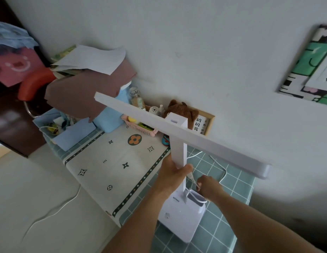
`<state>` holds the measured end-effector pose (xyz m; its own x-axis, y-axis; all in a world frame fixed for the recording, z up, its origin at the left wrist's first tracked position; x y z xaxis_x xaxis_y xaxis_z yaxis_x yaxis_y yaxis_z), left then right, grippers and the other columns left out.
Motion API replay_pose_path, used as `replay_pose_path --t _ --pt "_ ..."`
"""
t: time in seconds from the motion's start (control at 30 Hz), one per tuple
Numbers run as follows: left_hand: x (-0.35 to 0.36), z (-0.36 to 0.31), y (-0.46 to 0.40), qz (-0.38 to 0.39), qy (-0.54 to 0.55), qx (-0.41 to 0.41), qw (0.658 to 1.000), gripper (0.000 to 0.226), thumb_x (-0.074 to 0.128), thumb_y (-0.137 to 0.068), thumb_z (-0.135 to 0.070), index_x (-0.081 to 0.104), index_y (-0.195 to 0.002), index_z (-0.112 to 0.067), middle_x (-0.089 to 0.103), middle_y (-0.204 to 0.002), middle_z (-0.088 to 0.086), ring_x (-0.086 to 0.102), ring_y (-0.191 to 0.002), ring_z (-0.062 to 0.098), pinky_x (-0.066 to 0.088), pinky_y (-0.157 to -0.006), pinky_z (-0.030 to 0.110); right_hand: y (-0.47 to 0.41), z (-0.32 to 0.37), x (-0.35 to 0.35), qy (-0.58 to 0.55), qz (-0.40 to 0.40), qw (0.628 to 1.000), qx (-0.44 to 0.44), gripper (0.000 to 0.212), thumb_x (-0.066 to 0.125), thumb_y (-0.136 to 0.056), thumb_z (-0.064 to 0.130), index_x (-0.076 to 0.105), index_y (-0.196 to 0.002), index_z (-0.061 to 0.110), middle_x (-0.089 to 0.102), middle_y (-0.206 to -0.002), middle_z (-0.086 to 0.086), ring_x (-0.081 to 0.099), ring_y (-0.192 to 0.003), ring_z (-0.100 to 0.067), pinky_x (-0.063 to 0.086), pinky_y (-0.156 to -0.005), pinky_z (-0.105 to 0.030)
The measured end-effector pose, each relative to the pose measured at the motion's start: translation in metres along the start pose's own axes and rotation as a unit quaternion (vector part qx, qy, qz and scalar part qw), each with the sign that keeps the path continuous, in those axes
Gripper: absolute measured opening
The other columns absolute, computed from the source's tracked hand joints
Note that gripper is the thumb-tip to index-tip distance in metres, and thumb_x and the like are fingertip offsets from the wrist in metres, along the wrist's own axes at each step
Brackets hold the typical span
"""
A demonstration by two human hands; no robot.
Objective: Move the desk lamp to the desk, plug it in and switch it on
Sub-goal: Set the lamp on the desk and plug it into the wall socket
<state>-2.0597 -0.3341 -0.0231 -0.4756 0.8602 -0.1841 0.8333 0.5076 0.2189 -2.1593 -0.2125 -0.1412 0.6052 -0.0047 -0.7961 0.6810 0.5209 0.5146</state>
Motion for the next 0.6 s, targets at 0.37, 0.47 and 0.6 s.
replay_pose_path --t 0.37,0.47,0.6 --pt "0.009 0.055 0.005 -0.016 -0.145 -0.02 0.989 0.076 0.074 -0.067 -0.049 0.044 -0.131 -0.021 0.058 -0.112 0.002 0.061 -0.105 0.018 0.056 -0.081 0.022 -0.007 -0.003 0.008 -0.023 -0.019 0.999 -0.019 0.024 0.054 -0.085 0.017 0.076 -0.093 0.011 0.075 -0.102 -0.013 0.069 -0.097 -0.032 0.048 -0.075 -0.028" --pt "0.007 0.067 0.008 -0.042 -0.191 -0.019 0.98 0.074 0.071 -0.064 -0.055 0.05 -0.127 -0.023 0.06 -0.116 0.005 0.064 -0.104 0.021 0.059 -0.08 0.025 -0.008 0.0 0.011 -0.011 -0.03 0.999 -0.019 0.026 0.053 -0.088 0.016 0.074 -0.101 0.008 0.073 -0.108 -0.013 0.068 -0.102 -0.031 0.049 -0.078 -0.029" --pt "0.004 0.067 0.008 -0.058 -0.195 -0.017 0.979 0.064 0.075 -0.073 -0.041 0.05 -0.13 -0.023 0.061 -0.12 0.002 0.063 -0.109 0.02 0.057 -0.086 0.03 -0.007 0.004 0.01 0.022 -0.042 0.999 -0.022 0.025 0.051 -0.091 0.015 0.07 -0.106 0.006 0.071 -0.113 -0.013 0.068 -0.105 -0.031 0.049 -0.078 -0.03"
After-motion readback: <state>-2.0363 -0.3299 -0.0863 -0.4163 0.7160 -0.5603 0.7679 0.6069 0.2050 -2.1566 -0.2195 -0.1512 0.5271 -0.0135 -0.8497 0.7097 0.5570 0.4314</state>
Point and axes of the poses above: each hand's wrist, its own y-axis away from the middle knuckle, its own x-axis out of the palm, z = x × y, the point moved 5 cm from there along -y, towards the middle knuckle
